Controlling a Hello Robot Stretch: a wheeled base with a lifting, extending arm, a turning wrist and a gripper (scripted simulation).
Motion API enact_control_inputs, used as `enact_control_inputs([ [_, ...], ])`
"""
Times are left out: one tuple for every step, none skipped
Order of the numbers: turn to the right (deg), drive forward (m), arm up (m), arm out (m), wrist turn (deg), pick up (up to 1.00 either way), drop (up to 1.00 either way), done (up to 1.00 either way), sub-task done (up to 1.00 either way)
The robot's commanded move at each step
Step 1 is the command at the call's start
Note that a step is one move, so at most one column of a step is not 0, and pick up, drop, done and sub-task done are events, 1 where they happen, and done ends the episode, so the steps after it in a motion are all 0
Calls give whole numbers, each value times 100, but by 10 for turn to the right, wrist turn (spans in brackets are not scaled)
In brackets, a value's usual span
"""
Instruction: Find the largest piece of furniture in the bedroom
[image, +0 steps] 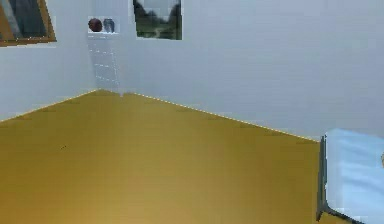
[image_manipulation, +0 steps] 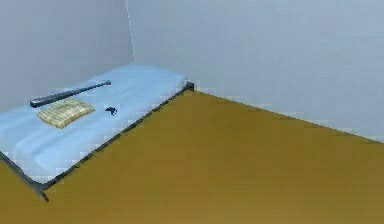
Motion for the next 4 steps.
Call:
enact_control_inputs([
  [0,85,0,0,0,0,0,0,0],
  [-450,0,0,0,0,0,0,0,0],
  [-180,0,0,0,0,0,0,0,0],
  [0,5,0,0,0,0,0,0,0],
])
